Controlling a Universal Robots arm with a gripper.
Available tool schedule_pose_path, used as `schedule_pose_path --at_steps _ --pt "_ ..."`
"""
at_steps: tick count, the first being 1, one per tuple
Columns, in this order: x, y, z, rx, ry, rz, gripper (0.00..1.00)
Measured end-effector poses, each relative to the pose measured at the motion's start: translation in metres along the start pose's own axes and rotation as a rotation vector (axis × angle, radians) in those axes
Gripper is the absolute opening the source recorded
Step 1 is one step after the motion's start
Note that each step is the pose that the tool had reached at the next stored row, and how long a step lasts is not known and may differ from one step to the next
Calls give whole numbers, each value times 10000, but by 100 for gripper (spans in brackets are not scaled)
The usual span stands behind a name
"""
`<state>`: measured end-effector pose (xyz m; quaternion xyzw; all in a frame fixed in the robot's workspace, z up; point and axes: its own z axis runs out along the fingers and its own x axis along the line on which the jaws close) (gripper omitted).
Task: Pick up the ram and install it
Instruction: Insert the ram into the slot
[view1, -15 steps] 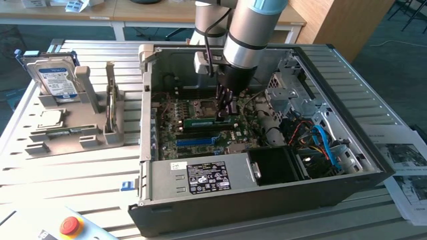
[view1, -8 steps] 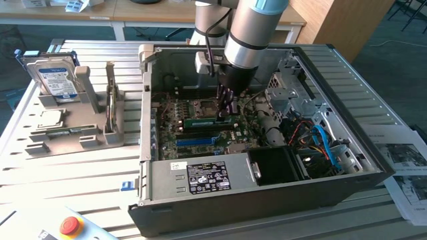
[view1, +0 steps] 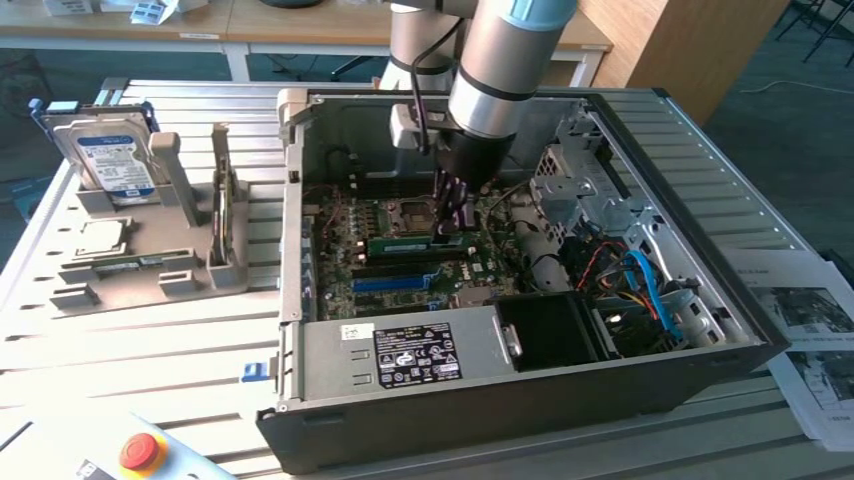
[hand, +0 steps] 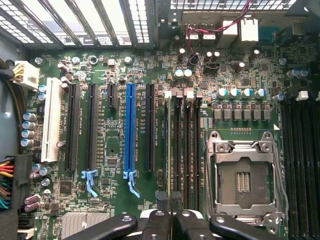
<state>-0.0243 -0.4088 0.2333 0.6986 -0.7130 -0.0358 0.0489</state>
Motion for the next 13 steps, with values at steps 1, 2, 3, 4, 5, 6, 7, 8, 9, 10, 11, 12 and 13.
schedule_pose_path --at_steps 1,2,3,4,5,6,7,8,9,10,11,12,13 --pt "0 0 2 1 -2 2 12" --pt "0 1 6 2 -4 2 12" --pt "-1 2 10 2 -6 4 12" --pt "-1 3 14 2 -5 5 12" --pt "-1 5 19 1 -3 6 12" --pt "-1 5 24 1 -3 6 12" --pt "-1 6 29 1 -4 7 12" --pt "-1 6 33 1 -3 7 12" --pt "-1 7 36 0 -2 8 12" --pt "-1 7 37 0 -1 9 12" --pt "-1 7 37 0 -1 10 12" --pt "-1 7 38 0 -2 10 12" --pt "-1 7 38 1 -3 10 12"
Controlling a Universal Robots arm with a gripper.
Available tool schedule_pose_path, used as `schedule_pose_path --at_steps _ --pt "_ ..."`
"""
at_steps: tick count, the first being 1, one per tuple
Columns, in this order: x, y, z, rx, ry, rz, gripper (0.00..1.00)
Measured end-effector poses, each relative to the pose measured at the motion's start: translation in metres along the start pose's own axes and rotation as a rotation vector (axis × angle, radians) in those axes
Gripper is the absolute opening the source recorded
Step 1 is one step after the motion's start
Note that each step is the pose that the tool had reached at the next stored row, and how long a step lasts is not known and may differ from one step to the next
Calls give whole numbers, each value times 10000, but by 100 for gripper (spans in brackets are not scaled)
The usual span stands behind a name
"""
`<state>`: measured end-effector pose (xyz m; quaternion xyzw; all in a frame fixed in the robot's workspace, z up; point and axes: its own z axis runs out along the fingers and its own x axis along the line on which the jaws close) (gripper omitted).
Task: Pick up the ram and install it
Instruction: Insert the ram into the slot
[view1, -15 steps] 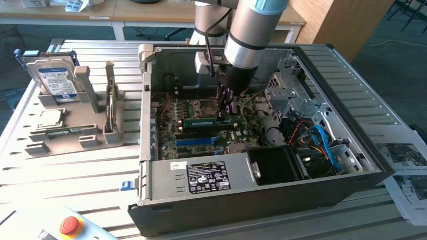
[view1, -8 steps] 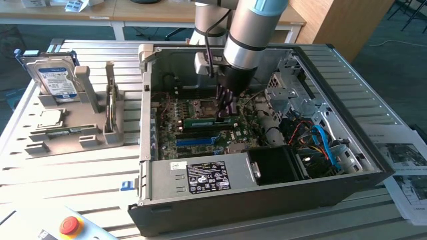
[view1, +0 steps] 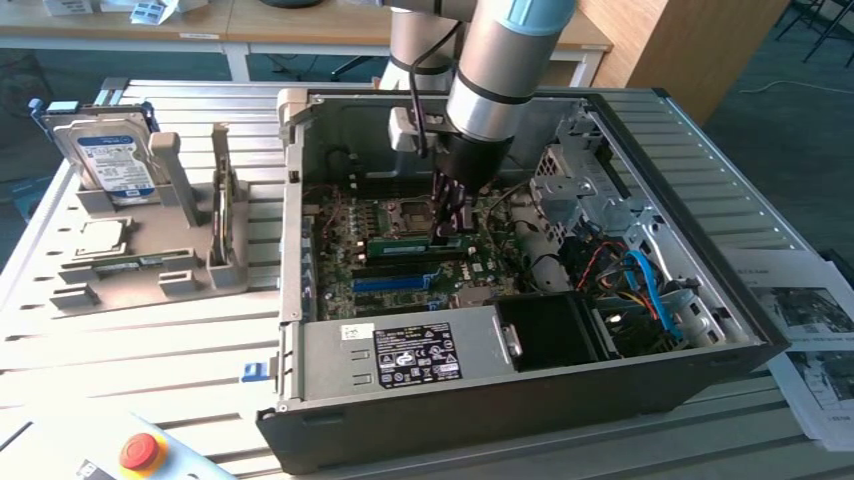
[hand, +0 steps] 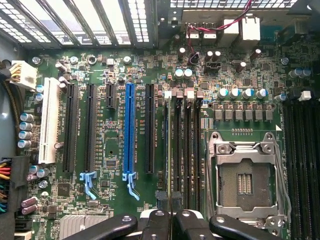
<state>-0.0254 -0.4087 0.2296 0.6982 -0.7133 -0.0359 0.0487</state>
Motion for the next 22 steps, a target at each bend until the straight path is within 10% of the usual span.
schedule_pose_path --at_steps 22 --pt "0 -14 -1 -55 1 0 12"
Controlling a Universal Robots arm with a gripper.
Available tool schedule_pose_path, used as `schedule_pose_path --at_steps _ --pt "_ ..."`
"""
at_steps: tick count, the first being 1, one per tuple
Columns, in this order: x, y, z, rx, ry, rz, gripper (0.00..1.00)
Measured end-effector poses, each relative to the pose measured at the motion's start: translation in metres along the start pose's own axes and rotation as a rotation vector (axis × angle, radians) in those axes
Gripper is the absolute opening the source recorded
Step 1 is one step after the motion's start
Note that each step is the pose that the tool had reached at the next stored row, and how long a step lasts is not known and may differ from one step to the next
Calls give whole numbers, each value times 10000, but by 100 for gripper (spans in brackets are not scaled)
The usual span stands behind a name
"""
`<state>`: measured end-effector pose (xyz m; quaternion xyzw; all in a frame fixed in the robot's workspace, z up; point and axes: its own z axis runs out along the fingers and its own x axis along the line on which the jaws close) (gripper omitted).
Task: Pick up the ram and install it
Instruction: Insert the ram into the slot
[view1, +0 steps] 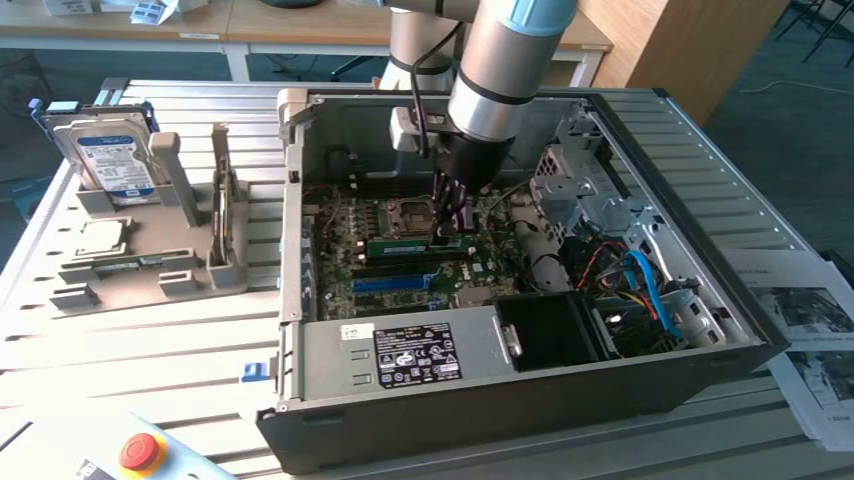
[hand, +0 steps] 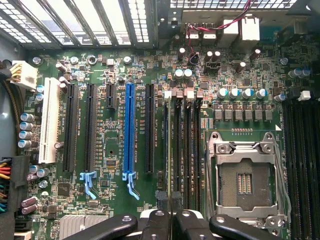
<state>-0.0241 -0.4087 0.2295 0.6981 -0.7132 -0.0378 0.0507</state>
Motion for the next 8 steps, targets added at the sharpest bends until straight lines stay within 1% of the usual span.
schedule_pose_path --at_steps 8 --pt "0 -2 15 0 1 0 12"
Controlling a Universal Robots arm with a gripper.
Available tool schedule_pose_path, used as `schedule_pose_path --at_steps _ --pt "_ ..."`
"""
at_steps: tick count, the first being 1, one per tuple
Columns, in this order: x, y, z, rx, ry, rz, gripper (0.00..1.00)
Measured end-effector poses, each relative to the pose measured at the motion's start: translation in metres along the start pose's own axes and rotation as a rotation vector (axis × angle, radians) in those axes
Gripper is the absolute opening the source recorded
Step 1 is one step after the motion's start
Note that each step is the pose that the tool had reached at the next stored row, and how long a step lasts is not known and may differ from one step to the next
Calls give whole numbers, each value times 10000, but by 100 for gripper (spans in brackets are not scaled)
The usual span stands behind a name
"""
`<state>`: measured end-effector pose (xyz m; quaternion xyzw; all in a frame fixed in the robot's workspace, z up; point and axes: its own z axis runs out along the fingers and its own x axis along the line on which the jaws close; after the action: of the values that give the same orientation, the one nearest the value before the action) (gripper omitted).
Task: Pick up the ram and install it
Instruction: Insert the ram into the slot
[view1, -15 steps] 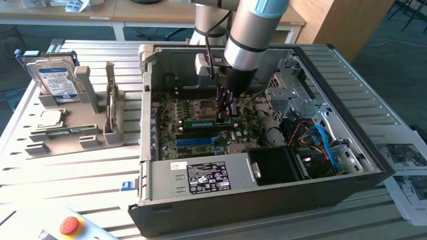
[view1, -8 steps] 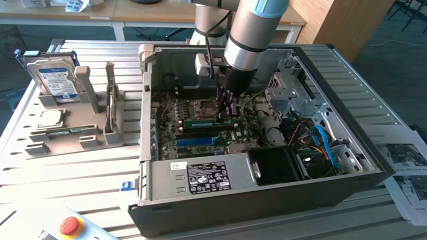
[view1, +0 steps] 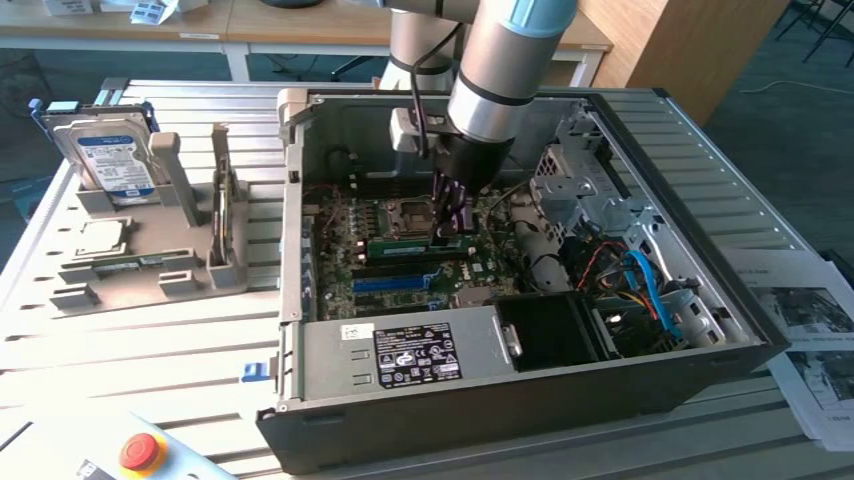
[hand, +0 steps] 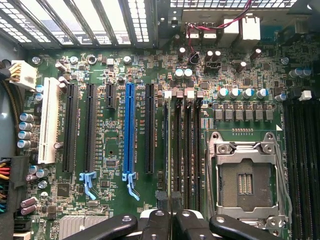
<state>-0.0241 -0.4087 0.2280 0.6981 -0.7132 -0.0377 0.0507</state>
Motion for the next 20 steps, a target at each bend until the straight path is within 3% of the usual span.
schedule_pose_path --at_steps 10,13,17,20 --pt "0 -4 0 -19 0 -4 12" --pt "-1 -11 0 -103 -1 -2 12" --pt "1 -27 -3 -289 6 -7 12" --pt "1 -29 -4 -324 7 -6 12"
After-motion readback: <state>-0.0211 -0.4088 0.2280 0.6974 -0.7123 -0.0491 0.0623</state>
